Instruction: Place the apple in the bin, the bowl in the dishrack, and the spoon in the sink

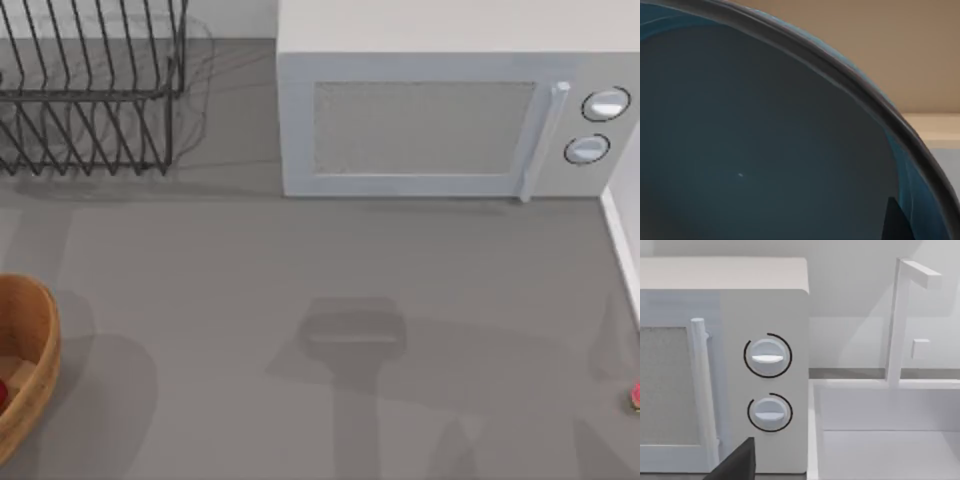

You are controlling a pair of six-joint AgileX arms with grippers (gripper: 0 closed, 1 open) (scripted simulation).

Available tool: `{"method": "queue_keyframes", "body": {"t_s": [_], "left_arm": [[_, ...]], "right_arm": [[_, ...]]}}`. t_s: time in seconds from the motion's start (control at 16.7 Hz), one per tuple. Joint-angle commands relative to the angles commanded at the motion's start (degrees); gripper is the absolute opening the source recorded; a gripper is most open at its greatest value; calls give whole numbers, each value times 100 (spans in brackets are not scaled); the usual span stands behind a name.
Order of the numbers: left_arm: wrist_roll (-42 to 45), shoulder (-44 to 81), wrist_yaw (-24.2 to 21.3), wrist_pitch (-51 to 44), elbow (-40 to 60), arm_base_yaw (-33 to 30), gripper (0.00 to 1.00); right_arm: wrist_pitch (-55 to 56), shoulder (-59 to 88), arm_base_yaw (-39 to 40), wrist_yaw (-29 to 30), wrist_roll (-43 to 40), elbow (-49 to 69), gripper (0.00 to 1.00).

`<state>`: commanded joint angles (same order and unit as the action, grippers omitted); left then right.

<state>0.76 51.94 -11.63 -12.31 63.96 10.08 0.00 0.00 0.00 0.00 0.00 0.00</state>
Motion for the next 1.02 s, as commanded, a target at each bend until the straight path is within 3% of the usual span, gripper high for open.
{"method": "queue_keyframes", "body": {"t_s": [0.24, 0.78, 1.02], "left_arm": [[10, 844, 91, 842, -81, -103, 0], [25, 3803, 369, 4741, -637, -426, 0], [17, 4695, 518, 5814, -999, -584, 0]], "right_arm": [[0, 0, 0, 0, 0, 0, 100], [0, 0, 0, 0, 0, 0, 100], [0, 0, 0, 0, 0, 0, 100]]}}
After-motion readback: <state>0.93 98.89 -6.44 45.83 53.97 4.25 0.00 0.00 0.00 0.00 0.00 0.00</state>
